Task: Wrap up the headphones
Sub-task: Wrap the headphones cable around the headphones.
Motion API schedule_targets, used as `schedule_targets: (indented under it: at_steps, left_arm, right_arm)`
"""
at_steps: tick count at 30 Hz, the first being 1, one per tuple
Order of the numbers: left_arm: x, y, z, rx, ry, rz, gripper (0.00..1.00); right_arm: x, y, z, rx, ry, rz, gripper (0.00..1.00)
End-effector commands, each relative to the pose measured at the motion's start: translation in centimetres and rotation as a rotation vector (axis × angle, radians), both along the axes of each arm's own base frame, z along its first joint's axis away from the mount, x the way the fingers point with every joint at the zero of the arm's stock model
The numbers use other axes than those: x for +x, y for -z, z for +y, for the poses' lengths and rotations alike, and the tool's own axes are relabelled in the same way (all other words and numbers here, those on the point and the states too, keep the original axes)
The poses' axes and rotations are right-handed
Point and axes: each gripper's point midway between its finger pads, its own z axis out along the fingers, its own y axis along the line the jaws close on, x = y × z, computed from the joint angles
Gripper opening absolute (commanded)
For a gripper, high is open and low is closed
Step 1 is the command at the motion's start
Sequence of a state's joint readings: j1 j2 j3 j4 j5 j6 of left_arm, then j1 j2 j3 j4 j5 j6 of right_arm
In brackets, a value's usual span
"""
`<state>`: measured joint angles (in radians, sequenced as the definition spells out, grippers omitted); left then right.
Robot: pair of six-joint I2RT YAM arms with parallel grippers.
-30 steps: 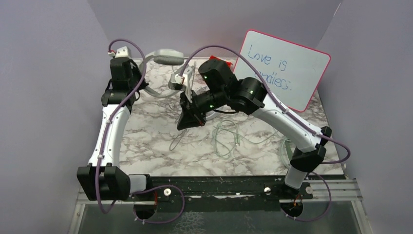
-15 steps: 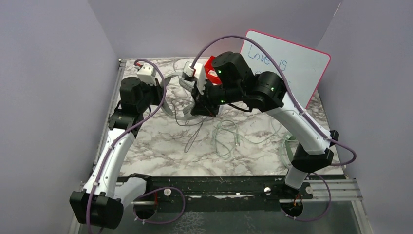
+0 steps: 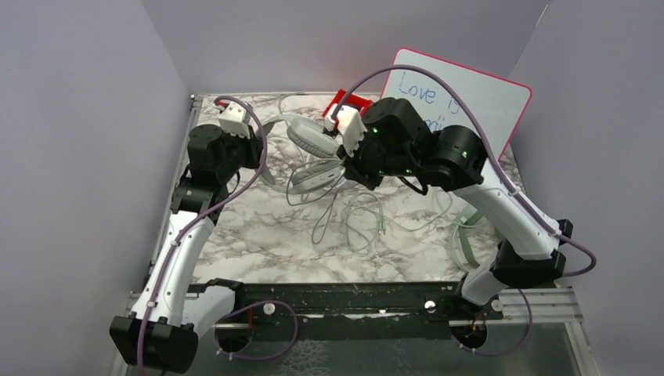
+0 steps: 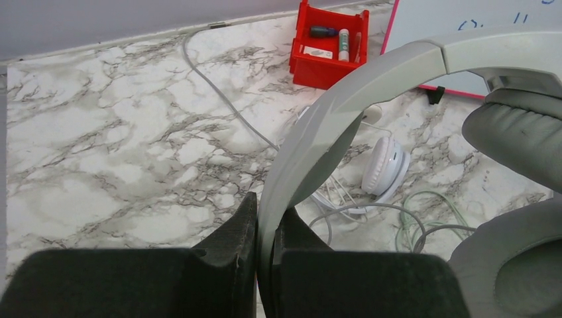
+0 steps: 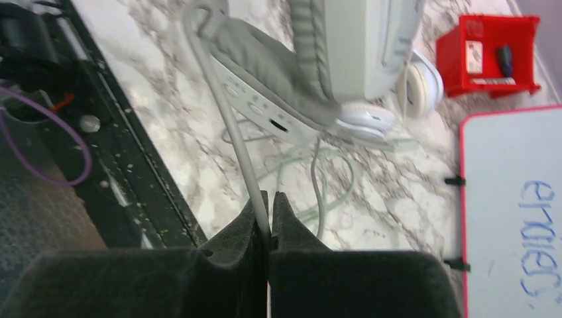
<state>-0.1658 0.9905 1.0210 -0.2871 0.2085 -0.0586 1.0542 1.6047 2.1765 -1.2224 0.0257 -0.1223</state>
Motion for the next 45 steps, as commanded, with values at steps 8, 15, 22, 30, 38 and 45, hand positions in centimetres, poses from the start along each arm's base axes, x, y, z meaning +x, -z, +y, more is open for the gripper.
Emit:
schedule_targets:
  at_steps: [8, 15, 22, 30, 38, 45]
  left_arm:
    - [-2.8, -3.1, -3.8, -0.040, 0.238, -0.077, 0.00]
    - [-3.6, -2.1, -5.0, -0.031, 0.294, -0.047, 0.00]
    - [-3.9, -2.7, -5.4, -0.026, 0.310, -0.056, 0.00]
    - [-4.6, -1.5, -7.2, -0.043, 0.399, 0.003, 0.00]
    - [-5.7, -0.3, -8.5, -0.036, 0.463, 0.048, 0.00]
    - [-8.0, -1.9, -8.5, -0.029, 0.515, -0.037, 0.00]
  right_arm:
    - [5.0, -3.8, -3.6, -0.035, 0.112, -0.425, 0.00]
    - [7.6, -4.5, -5.7, -0.134, 0.087, -0.575, 0.00]
    - [7.8, -4.2, -8.6, -0.168, 0.108, -0.627, 0.00]
    - [8.8, -4.9, -6.3, -0.066, 0.013, -0.627, 0.00]
    - [11.4, -7.8, -1.1, 0.076, 0.010, -0.574, 0.00]
    - [16.7, -4.4, -3.3, 0.164, 0.094, -0.379, 0.00]
